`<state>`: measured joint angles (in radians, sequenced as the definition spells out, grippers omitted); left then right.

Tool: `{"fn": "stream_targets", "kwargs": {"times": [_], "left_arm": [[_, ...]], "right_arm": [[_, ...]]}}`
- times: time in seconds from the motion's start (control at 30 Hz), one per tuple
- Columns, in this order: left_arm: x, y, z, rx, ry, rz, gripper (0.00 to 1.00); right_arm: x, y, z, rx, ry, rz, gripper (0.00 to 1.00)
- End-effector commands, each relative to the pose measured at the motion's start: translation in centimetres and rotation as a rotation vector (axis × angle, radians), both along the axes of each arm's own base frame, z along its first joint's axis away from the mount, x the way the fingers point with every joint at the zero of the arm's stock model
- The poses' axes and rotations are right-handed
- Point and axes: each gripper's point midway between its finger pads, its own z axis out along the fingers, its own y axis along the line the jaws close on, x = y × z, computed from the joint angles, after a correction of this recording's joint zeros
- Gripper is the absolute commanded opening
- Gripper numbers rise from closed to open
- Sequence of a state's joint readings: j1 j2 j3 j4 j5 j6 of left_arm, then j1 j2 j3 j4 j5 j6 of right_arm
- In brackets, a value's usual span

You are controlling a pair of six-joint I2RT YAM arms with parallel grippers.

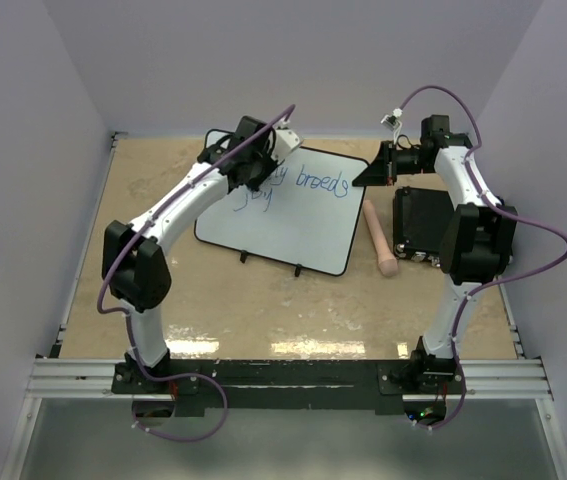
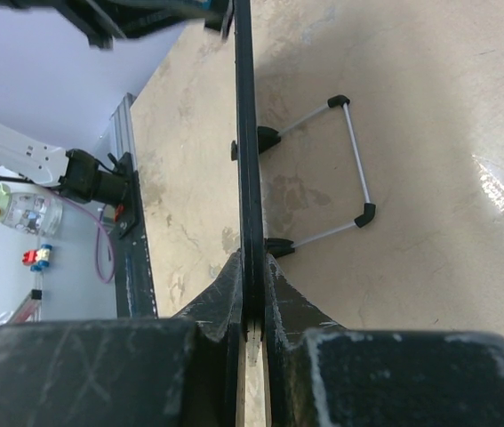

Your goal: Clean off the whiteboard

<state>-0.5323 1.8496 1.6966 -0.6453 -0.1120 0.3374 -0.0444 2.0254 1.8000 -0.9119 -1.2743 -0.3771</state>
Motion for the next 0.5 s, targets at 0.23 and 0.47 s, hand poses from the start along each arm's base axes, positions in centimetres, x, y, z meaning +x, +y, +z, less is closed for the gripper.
{"fn": "stream_targets", "kwargs": {"times": [0.23, 0.47], "left_arm": [[7.1, -2.7, 6.8, -0.036, -0.218, 0.003, 0.00], [1.8, -1.1, 2.2, 0.013, -0.122, -0.032, 0.00]], "right_arm": [[0.0, 1.1, 1.2, -0.045, -0.154, 0.039, 0.00], [0.1, 1.2, 1.2, -0.042, -0.152, 0.039, 0.00]]}}
